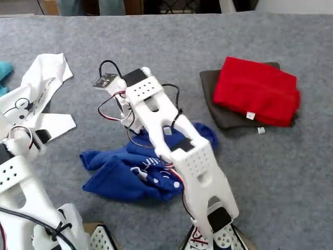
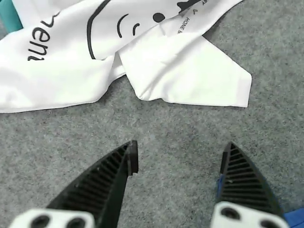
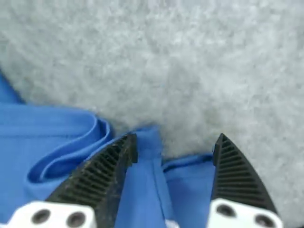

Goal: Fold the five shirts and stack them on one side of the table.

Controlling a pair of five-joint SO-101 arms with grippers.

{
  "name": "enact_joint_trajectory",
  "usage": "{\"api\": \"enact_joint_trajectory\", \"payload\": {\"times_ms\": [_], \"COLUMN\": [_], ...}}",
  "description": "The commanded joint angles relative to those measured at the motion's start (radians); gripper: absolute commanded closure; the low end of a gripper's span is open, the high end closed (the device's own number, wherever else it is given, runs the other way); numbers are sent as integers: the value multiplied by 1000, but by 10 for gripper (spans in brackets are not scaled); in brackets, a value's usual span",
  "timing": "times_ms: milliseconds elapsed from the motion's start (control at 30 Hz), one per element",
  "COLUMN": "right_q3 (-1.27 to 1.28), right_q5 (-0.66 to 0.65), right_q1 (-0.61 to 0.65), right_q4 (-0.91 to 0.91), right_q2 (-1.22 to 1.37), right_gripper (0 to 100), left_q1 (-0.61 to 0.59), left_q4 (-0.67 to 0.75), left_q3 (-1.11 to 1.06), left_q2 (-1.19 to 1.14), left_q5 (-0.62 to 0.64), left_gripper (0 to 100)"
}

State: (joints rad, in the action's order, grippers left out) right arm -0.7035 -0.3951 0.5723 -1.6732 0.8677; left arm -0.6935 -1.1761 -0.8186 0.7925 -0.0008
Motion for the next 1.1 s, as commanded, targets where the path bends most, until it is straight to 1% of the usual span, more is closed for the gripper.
{"api": "enact_joint_trajectory", "payload": {"times_ms": [0,100,167,333,367,533,700,800,867,1067], "right_q3": [-154,-246,-292,-355,-358,-375,-424,-469,-510,-685], "right_q5": [3,9,9,11,11,11,11,12,35,52], "right_q1": [8,8,9,8,6,-20,-75,-126,-166,-327], "right_q4": [-55,-83,-84,-86,-86,-87,-87,-87,-87,-49], "right_q2": [90,182,231,297,300,291,208,133,77,-13], "right_gripper": [740,741,766,973,984,974,980,980,980,980], "left_q1": [4,4,4,2,2,2,1,1,5,10], "left_q4": [15,15,15,15,15,15,12,14,15,15], "left_q3": [4,4,4,4,4,4,5,10,15,41], "left_q2": [9,9,9,9,9,9,14,14,14,9], "left_q5": [6,6,6,3,2,2,0,2,5,6], "left_gripper": [705,705,705,705,705,705,705,705,705,705]}}
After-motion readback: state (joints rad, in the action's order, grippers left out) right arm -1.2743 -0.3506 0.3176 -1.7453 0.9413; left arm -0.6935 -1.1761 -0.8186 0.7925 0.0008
